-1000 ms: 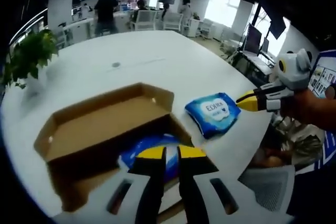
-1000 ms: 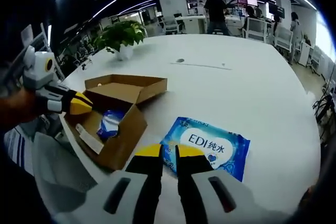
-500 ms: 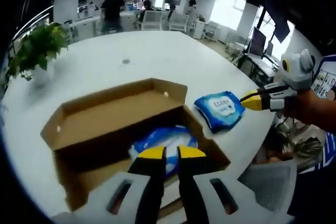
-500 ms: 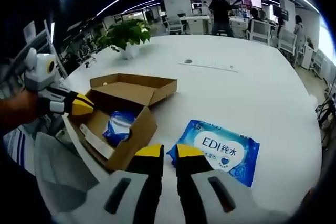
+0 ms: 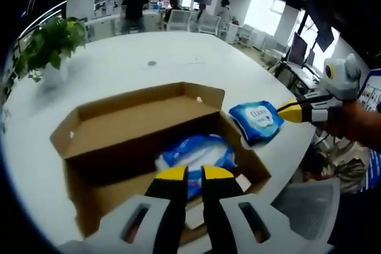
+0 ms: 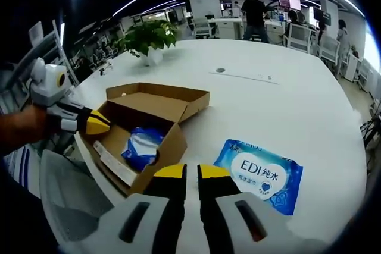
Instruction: Operate the shoe box by opening the lid, removing the specified soft item, and placing it in the target area until the item is outside and the box remains undamaged.
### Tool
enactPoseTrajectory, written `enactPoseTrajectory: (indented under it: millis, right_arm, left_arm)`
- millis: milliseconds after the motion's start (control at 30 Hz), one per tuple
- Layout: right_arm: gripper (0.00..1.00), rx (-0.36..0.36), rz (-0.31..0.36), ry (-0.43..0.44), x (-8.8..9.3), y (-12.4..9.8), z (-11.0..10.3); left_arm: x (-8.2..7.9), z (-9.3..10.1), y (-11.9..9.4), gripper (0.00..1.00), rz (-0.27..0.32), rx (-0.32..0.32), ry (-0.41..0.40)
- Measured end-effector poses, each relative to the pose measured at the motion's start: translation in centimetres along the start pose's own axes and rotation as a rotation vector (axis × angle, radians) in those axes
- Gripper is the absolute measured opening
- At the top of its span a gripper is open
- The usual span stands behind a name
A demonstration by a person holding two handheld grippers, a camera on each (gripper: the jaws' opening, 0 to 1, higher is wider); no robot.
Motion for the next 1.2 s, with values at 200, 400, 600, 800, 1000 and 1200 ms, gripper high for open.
enactPoseTrajectory:
  millis: [200,400,600,800,1000,1200]
  right_arm:
    - [0.06,-0.005,-0.006,-0.005,0.0,0.4,-0.3]
    - [0.04,-0.011,-0.013,-0.006,0.0,0.8,-0.5]
    - [0.04,-0.014,-0.024,-0.005,-0.1,1.4,-0.3]
    - [0.04,-0.019,-0.032,-0.009,-0.2,2.0,-0.4]
    - [0.04,-0.022,-0.038,-0.008,-0.2,2.5,-0.5]
    - [0.03,-0.026,-0.039,-0.009,-0.4,3.0,-0.6]
  left_arm:
    - [0.3,-0.6,0.1,0.05,-0.006,-0.007,-0.012]
    - [0.6,-1.2,0.8,0.06,-0.016,-0.009,-0.022]
    - [0.6,-1.6,1.5,0.07,-0.030,-0.017,-0.018]
    - [0.7,-2.1,2.3,0.07,-0.038,-0.018,-0.030]
    - [1.2,-2.6,3.1,0.08,-0.055,-0.019,-0.036]
    - [1.4,-3.1,3.9,0.08,-0.061,-0.016,-0.041]
Point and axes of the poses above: the point that each gripper's makers call its tool centre point, and the gripper's own axes: y roughly forward along the fingers, z roughly to its right, x roughly out of its underside, the point moved 3 cm from there along -y, roughly backward along the fingers, and after that the axes turned 6 degrees about x, right-handed, at the moved point
